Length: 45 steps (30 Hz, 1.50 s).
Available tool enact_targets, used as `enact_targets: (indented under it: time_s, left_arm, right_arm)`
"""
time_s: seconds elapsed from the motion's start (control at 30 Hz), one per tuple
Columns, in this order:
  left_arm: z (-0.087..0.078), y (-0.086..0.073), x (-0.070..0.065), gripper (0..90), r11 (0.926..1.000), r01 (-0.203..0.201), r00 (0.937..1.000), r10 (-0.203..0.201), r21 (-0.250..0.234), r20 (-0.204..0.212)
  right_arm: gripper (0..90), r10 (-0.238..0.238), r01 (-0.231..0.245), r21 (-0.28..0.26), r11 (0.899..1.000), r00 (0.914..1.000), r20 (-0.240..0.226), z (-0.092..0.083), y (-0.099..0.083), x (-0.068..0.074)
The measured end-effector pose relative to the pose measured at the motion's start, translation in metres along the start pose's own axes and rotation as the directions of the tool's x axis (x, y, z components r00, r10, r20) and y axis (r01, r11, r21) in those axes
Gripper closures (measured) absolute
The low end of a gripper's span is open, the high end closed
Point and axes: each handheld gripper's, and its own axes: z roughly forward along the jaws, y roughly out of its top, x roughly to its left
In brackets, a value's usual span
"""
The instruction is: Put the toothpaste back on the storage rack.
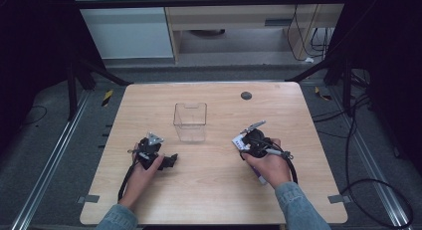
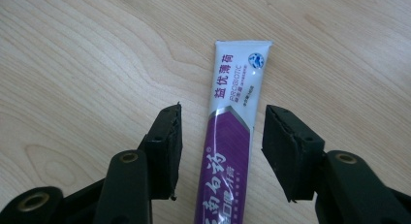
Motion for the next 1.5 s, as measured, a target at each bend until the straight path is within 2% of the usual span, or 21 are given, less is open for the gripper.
enact_targets:
  time_s: [0.27,0.7,0.93,1.03,1.07,1.2,1.5]
  left_arm:
    - [0.0,0.0,0.0,0.0,1.0,0.0,1.0,0.0,0.0,0.0]
    - [0.0,0.0,0.0,0.0,1.0,0.0,1.0,0.0,0.0,0.0]
    - [0.0,0.0,0.0,0.0,1.0,0.0,1.0,0.0,0.0,0.0]
    - [0.0,0.0,0.0,0.0,1.0,0.0,1.0,0.0,0.0,0.0]
    - [0.0,0.0,0.0,0.0,1.0,0.0,1.0,0.0,0.0,0.0]
    - [0.0,0.0,0.0,0.0,1.0,0.0,1.0,0.0,0.0,0.0]
    - [0.0,0.0,0.0,0.0,1.0,-0.001,1.0,0.001,0.0,0.0]
  right_arm:
    - [46.0,0.019,-0.019,0.017,1.0,0.9998,-0.006,0.01,0.006,-0.001]
    - [48.9,0.03,-0.03,0.062,0.998,0.9995,-0.005,0.02,0.01,-0.002]
    - [48.1,0.052,-0.052,0.09,0.995,0.9986,0.002,0.034,0.011,-0.004]
    - [48.1,0.043,-0.043,0.104,0.994,0.999,0.009,0.04,0.01,-0.004]
    - [47.9,0.056,-0.057,0.111,0.992,0.9983,0.014,0.041,0.01,-0.003]
    - [47.8,0.062,-0.063,0.114,0.991,0.998,0.016,0.046,0.01,-0.004]
    - [52.5,0.054,-0.058,0.128,0.99,0.9981,0.028,0.052,0.011,-0.004]
